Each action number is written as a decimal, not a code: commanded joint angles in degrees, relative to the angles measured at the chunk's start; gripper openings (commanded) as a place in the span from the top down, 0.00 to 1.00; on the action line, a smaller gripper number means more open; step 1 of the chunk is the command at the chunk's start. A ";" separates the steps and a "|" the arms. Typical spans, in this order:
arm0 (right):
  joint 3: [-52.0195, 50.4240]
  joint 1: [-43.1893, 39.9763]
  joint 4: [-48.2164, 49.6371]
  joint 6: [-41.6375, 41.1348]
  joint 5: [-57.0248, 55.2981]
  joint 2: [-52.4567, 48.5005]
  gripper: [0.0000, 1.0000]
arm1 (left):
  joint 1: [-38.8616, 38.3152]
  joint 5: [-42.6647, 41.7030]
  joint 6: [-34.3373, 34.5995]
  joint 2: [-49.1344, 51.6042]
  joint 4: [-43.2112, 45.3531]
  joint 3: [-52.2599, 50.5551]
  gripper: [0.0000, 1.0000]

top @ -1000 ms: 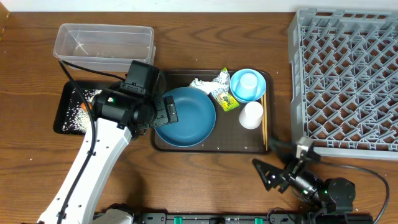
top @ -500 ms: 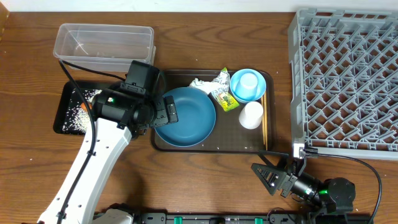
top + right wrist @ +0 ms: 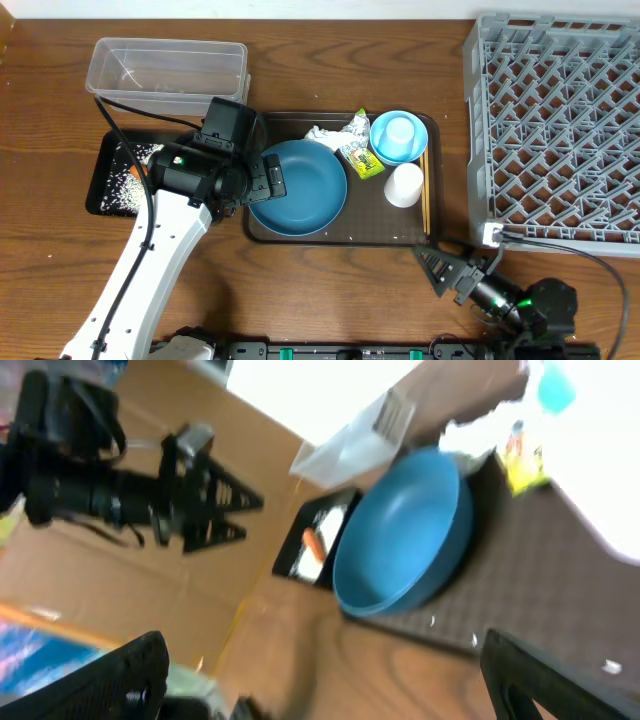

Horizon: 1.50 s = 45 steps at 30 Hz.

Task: Sort waste into correct bins and load items into the dishwasher rack
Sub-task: 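Raise the right arm from rest toward the brown tray, then lower the right gripper onto the pink cup and grasp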

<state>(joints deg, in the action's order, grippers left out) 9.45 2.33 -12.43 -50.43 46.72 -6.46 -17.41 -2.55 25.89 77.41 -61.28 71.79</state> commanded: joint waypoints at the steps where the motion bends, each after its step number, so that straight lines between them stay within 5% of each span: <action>1: 8.24 -0.22 -3.80 9.03 -8.15 -6.49 0.01 | -0.04 1.31 0.76 0.17 -0.17 -0.37 0.02; 10: 31.85 1.03 -28.55 30.80 -20.98 -35.45 0.01 | -0.04 1.31 0.76 0.17 -0.17 -0.37 0.02; 18: 49.77 9.49 -42.12 33.33 -38.62 -52.74 0.01 | -0.04 1.31 0.76 0.17 -0.17 -0.37 0.02; 45: 55.87 23.23 -29.46 29.49 -49.83 -84.89 0.01 | -0.04 1.31 0.76 0.17 -0.17 -0.37 0.02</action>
<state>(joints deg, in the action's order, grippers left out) 64.05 24.62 -42.48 -19.07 0.10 -89.23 -17.41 -2.33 25.91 77.47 -61.28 71.57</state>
